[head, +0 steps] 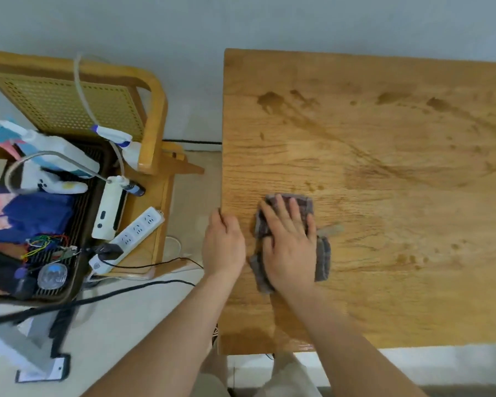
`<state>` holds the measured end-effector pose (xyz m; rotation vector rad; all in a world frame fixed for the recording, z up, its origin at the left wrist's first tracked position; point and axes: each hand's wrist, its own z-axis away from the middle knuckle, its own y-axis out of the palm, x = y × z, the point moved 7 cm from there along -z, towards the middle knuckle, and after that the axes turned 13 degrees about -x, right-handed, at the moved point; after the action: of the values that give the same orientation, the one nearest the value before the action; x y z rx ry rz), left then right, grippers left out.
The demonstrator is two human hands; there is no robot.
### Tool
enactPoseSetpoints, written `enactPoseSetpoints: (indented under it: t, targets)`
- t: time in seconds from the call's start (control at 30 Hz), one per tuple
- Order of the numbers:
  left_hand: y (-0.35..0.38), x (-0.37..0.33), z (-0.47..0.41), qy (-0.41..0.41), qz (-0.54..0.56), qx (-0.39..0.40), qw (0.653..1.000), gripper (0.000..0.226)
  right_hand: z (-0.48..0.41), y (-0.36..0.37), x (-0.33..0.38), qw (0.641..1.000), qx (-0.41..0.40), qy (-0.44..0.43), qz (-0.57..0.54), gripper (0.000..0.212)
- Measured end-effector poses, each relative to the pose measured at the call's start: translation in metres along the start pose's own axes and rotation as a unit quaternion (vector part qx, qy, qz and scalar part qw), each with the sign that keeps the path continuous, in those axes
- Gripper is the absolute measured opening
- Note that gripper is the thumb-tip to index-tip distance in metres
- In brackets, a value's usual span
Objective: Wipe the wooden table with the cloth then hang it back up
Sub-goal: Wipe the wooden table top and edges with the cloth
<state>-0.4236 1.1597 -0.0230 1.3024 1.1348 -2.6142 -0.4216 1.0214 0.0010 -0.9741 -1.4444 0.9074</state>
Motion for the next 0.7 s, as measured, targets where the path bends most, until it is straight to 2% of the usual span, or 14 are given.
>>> enactPoseSetpoints:
  t: [0.07, 0.13, 0.2, 0.27, 0.37, 0.43, 0.57, 0.63, 0.7]
  targets:
    - [0.013, -0.019, -0.032, -0.005, -0.005, -0.015, 1.0, 0.038, 0.024, 0.017, 0.032, 0.988, 0.064, -0.137, -0.015, 0.055]
    - [0.021, -0.031, -0.048, 0.025, -0.038, -0.04, 0.998, 0.042, 0.037, 0.01, 0.019, 0.975, 0.089, -0.201, -0.023, 0.053]
    - [0.02, -0.036, -0.051, 0.059, -0.07, -0.065, 0.994, 0.042, 0.021, -0.004, -0.023, 0.987, 0.062, -0.147, -0.018, 0.053]
    - [0.02, -0.038, -0.051, 0.072, -0.096, -0.08, 0.99, 0.041, -0.012, -0.015, -0.061, 0.999, 0.008, -0.036, 0.008, 0.055]
    - [0.021, -0.04, -0.051, 0.083, -0.117, -0.093, 0.985, 0.04, -0.063, -0.012, -0.065, 0.995, -0.048, 0.07, 0.044, 0.06]
    - [0.022, -0.043, -0.051, 0.087, -0.133, -0.094, 0.983, 0.038, -0.077, -0.004, -0.047, 0.996, -0.043, 0.071, 0.038, 0.061]
    - [0.019, -0.045, -0.047, 0.079, -0.149, -0.093, 0.981, 0.03, -0.031, -0.001, -0.02, 0.999, 0.0, -0.037, -0.029, 0.054]
    - [0.019, -0.046, -0.045, 0.089, -0.142, -0.092, 0.982, 0.026, 0.001, -0.011, -0.037, 0.997, 0.0, -0.065, -0.04, 0.051]
    - [0.018, -0.049, -0.044, 0.1, -0.135, -0.093, 0.981, 0.024, 0.008, -0.026, -0.077, 0.999, -0.016, -0.03, -0.026, 0.051]
